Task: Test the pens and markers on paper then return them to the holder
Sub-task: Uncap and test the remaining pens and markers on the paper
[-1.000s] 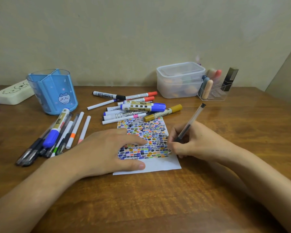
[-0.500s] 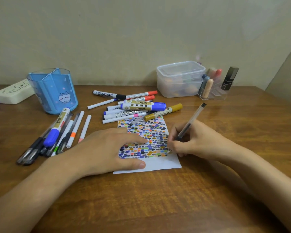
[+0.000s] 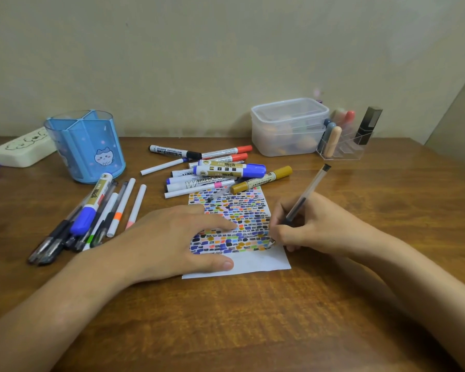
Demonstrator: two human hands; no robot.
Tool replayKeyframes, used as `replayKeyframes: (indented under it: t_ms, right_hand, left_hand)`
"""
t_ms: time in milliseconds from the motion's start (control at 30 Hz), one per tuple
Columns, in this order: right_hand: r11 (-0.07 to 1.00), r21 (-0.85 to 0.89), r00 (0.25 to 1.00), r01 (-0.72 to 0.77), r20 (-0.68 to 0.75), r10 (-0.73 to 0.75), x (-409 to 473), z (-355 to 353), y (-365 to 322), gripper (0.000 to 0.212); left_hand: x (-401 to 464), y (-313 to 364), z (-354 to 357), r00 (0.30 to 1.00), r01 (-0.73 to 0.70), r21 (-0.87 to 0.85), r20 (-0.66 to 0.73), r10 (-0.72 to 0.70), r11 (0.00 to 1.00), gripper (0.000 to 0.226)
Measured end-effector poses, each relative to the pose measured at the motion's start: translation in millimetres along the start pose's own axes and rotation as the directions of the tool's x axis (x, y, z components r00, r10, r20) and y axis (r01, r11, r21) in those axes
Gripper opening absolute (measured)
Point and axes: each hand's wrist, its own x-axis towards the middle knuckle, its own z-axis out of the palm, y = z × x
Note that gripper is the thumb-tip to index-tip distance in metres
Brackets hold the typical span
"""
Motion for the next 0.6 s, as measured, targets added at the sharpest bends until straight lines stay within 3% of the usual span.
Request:
replayKeyframes:
  t_ms: [600]
  right_hand:
    - [1.0,-0.006,1.0,0.007,-0.007,-0.007,-0.5,1.4,-1.3,0.008]
  left_hand:
    - [-0.7,0.9,-0.7,1.0,0.002,-0.005,0.011,-0.002,1.0,0.073]
